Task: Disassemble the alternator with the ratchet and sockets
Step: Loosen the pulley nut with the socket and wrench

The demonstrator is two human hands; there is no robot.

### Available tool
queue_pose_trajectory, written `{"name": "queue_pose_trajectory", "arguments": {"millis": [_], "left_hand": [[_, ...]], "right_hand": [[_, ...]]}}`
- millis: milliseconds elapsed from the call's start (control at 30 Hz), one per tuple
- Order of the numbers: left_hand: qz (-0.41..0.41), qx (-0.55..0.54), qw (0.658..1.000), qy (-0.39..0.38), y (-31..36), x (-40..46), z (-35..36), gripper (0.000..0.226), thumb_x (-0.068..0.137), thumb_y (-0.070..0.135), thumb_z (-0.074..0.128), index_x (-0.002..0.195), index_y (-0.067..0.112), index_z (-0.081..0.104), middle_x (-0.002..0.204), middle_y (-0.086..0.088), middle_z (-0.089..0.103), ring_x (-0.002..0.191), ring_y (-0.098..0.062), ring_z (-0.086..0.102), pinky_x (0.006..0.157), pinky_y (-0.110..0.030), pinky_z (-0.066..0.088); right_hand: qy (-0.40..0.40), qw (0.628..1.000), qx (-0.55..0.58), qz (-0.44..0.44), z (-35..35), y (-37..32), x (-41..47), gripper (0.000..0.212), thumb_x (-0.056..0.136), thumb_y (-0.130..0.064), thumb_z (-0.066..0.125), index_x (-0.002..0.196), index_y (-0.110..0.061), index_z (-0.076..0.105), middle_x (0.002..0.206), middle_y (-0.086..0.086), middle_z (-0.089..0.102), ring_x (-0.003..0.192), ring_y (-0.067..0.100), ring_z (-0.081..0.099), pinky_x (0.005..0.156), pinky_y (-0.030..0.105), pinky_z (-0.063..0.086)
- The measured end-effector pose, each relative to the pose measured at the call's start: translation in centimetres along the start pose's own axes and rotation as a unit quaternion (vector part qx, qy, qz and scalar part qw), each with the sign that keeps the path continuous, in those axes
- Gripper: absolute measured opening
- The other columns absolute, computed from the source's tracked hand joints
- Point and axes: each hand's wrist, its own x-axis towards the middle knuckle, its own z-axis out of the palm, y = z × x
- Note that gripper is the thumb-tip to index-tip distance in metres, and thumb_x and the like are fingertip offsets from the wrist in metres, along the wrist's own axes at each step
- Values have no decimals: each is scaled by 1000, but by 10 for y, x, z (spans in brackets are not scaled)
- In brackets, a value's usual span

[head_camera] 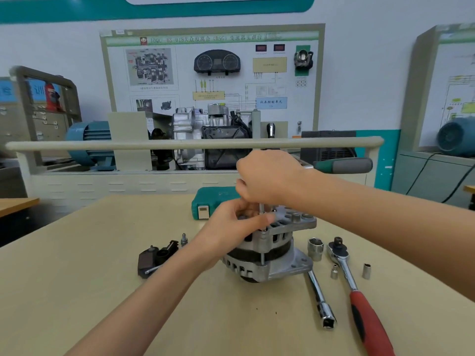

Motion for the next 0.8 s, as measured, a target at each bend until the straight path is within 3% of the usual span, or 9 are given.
{"name": "queue_pose_trajectory", "arguments": {"millis": [100, 200, 267, 333, 467, 533, 667, 800], "left_hand": [[-3, -27, 998, -63, -1, -6, -11, 19, 89, 26, 62, 105, 33, 70, 102, 15, 72, 100, 3, 63, 89, -14, 48], [9, -38, 996, -80, -1, -9, -9, 23, 93, 21, 57, 106, 36, 67, 107, 22, 69, 106, 10, 58, 86, -6, 44], [8, -28, 996, -83, 1, -8, -8, 22, 93, 19, 57, 105, 35, 66, 105, 22, 69, 104, 13, 58, 79, 1, 40], [-1, -29, 997, -67, 4, -5, -9, 19, 89, 19, 63, 102, 31, 69, 100, 18, 72, 99, 10, 62, 78, 0, 43], [-22, 11, 999, 37, 6, 0, 2, 12, 74, 20, 77, 83, 21, 70, 74, 11, 72, 83, -6, 68, 77, -18, 50], [-16, 53, 996, 74, 7, 2, 9, 14, 71, 23, 76, 80, 18, 66, 66, 12, 66, 79, -10, 65, 81, -28, 48], [-17, 16, 1000, 7, 3, -4, 1, 18, 82, 25, 70, 99, 23, 69, 91, 10, 73, 90, -2, 66, 84, -18, 47], [-2, 17, 999, -27, 2, -5, -2, 22, 90, 25, 61, 110, 30, 69, 106, 21, 69, 103, 7, 60, 93, -16, 44]], "right_hand": [[72, 996, 14, -46, 6, 5, -3, 29, 93, -28, 40, 70, -11, 44, 56, -2, 33, 47, 16, 34, 42, 26, 19], [126, 988, 47, -77, 8, 7, -8, 27, 93, -28, 41, 70, -16, 46, 48, -7, 29, 41, 11, 26, 42, 25, 16], [134, 985, 75, -76, 8, 8, -10, 27, 94, -27, 42, 69, -17, 44, 47, -9, 28, 42, 13, 27, 43, 23, 18], [109, 990, 74, -48, 9, 6, -10, 30, 93, -27, 40, 67, -14, 40, 50, -7, 32, 46, 15, 33, 43, 24, 21], [4, 992, 24, 122, 5, -6, -4, 23, 92, -19, 43, 71, -11, 38, 63, 1, 34, 62, 19, 43, 54, 27, 36], [-17, 989, 0, 144, 2, -11, -2, 14, 91, -16, 44, 77, -14, 43, 63, 2, 33, 63, 21, 43, 59, 30, 41], [35, 997, -9, 66, 3, -5, -3, 33, 94, -20, 39, 61, -13, 34, 60, 0, 35, 49, 16, 35, 48, 26, 29], [104, 990, 61, -73, 8, 13, -10, 39, 95, -32, 36, 59, -18, 39, 50, -5, 37, 44, 13, 37, 47, 28, 27]]}}
